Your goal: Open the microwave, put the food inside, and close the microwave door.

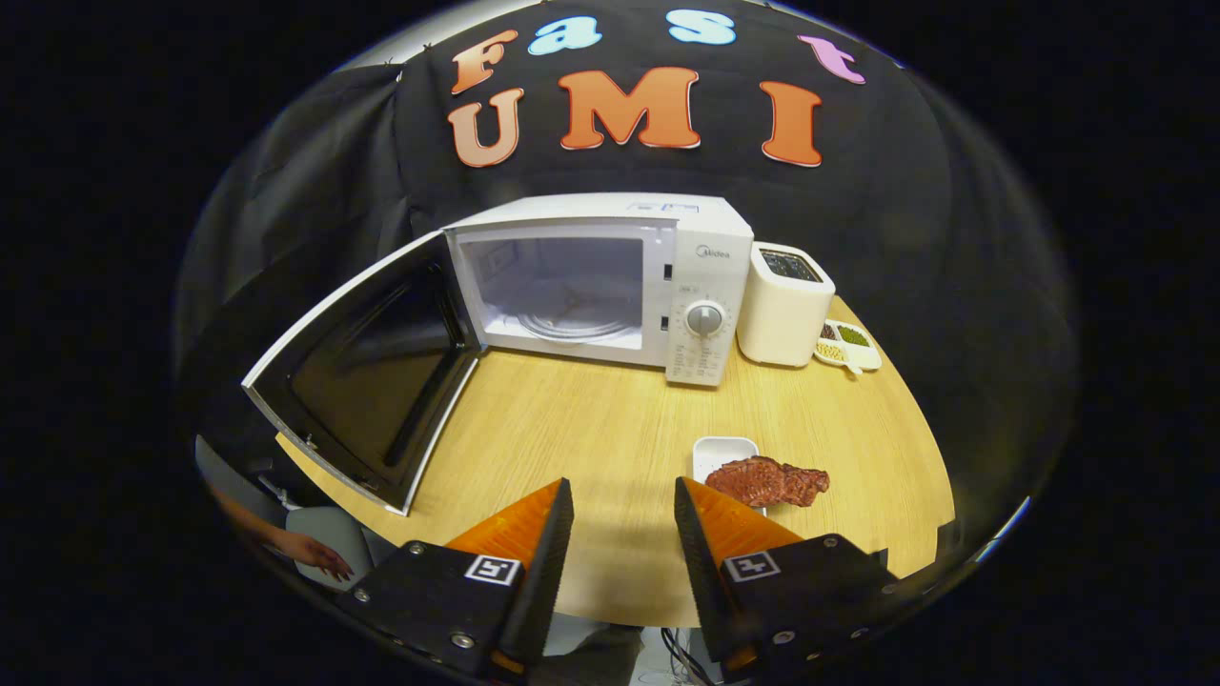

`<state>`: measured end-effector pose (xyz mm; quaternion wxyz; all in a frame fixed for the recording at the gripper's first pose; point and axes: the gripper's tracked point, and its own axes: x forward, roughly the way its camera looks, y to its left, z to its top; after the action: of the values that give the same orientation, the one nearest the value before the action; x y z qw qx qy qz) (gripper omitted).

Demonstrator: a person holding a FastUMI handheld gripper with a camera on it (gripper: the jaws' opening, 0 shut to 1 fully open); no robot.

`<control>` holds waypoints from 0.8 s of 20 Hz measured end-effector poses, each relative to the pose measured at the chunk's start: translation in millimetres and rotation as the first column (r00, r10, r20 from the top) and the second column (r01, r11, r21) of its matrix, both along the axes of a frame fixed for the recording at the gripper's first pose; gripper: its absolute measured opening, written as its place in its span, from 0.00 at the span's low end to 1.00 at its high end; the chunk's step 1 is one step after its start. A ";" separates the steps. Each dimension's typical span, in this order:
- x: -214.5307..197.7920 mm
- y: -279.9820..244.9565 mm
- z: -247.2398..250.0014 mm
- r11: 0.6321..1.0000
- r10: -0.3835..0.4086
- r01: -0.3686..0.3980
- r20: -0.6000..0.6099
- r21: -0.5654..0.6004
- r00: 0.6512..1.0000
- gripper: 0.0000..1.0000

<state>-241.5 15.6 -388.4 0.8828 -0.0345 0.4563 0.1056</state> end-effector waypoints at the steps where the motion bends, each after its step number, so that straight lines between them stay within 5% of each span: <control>1: 1.8 -15.7 -5.3 1.000 0.004 -0.004 -0.021 -0.007 1.000 0.68; 6: 35.3 -76.2 -19.0 1.000 -0.022 0.022 -0.061 0.006 0.998 0.83; 12: 49.2 -119.1 -66.2 0.994 -0.003 0.029 -0.244 0.102 0.970 0.84; 16: 44.6 -122.2 -99.1 0.977 0.030 0.059 -0.402 0.207 0.915 0.78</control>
<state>-196.9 -106.6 -487.5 0.7692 0.0869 0.6143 0.1527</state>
